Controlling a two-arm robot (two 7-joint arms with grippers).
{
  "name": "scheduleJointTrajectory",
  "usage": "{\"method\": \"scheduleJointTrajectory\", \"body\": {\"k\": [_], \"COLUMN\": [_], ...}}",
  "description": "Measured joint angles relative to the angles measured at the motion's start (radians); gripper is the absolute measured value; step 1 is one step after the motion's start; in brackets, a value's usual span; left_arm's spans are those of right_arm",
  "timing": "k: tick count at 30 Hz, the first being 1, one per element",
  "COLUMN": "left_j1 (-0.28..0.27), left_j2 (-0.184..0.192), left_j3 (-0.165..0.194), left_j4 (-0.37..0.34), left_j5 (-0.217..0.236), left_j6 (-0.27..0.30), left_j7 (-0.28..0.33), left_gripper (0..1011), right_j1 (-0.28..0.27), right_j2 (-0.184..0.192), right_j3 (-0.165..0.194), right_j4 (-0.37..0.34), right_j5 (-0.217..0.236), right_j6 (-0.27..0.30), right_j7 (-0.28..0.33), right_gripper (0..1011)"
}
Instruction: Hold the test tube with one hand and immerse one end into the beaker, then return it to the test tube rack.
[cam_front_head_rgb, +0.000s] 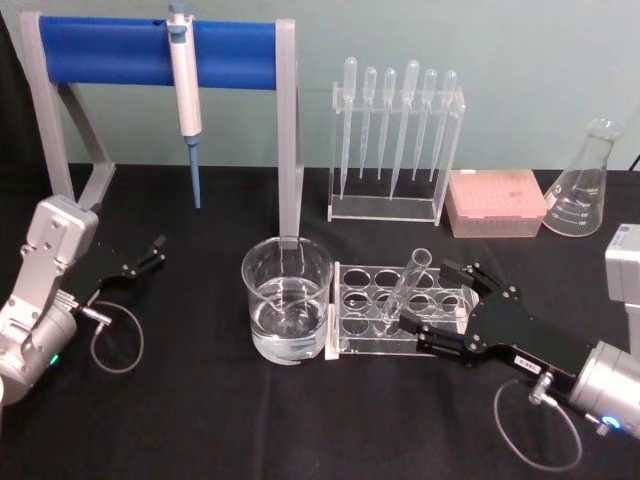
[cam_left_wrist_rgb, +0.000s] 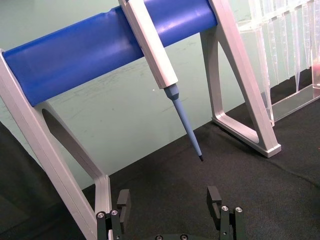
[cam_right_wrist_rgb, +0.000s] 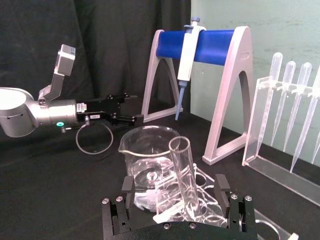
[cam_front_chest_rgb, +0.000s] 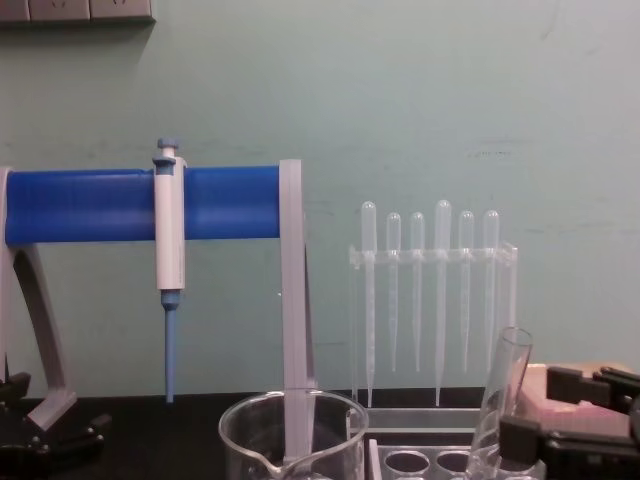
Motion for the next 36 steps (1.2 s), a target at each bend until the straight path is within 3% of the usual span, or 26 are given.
{"method": "scheduleJointTrajectory", "body": {"k": [15, 26, 36], "left_j1": [0.000, 0.000, 0.000], "left_j2": [0.000, 0.000, 0.000], "left_j3": [0.000, 0.000, 0.000], "left_j4": [0.000, 0.000, 0.000], "left_j5": [0.000, 0.000, 0.000], "left_j6": [0.000, 0.000, 0.000], "left_j7": [0.000, 0.000, 0.000], "left_gripper": [1000, 1000, 1000], "right_j1": [0.055, 0.063, 0.061], "right_j2": [-0.057, -0.064, -0.062], "right_j3": [-0.030, -0.034, -0.033], "right_j4": [0.035, 0.042, 0.040], "right_j5": [-0.059, -0.071, -0.068], "right_j6": [0.007, 0.009, 0.009], "right_j7": [-0.018, -0.025, -0.024], "right_gripper": [1002, 997, 786]}}
